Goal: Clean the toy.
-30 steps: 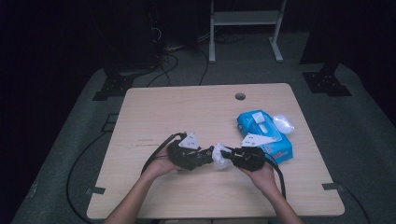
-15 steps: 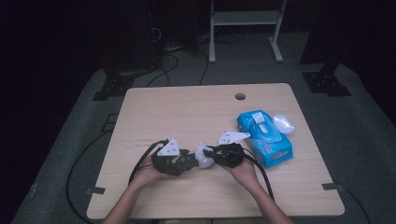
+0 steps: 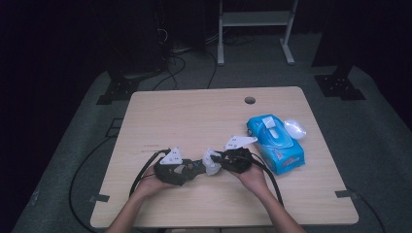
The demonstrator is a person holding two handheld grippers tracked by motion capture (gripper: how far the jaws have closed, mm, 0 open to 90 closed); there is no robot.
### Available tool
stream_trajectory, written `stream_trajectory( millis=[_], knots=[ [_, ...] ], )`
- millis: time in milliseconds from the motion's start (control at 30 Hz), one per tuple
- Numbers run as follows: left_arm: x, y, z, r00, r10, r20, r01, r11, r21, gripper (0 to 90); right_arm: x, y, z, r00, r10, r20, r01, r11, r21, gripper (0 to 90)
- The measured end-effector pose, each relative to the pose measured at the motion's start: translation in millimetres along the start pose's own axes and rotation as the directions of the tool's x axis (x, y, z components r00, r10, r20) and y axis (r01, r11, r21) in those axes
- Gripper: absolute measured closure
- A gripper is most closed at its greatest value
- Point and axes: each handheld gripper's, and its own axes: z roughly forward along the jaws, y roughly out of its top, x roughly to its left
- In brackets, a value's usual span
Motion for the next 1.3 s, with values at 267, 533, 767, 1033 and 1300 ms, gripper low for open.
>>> stream_trajectory(
  millis=[267,533,767,1033,1300],
  knots=[
    [2.2,-3.0,9.4,0.9997,-0.012,0.02,0.012,0.9997,0.023,45.8,-1.2,-0.5,-0.7,1.0,0.002,0.003,-0.002,1.0,0.002,77.6],
    [0.8,-1.4,12.5,0.9995,0.0,0.03,0.0,1.0,0.004,58.2,-1.4,-0.8,-0.7,1.0,0.003,0.003,-0.003,1.0,0.001,77.6],
    [-3.7,2.3,14.3,0.998,0.063,0.013,-0.063,0.998,-0.007,65.5,-3.2,-2.3,-3.3,0.9999,0.008,0.01,-0.008,1.0,0.003,77.6],
    [-8.1,9.5,6.4,0.994,0.103,-0.036,-0.106,0.9921,-0.068,65.4,-9.6,-6.4,-10.8,0.9993,0.03,0.024,-0.03,0.999,-0.015,77.8],
    [-10.0,21.5,-6.9,0.9939,0.097,-0.051,-0.105,0.9767,-0.187,67.8,-16.1,-10.5,-16.5,0.9974,0.057,0.043,-0.056,0.998,-0.024,78.2]
  ],
)
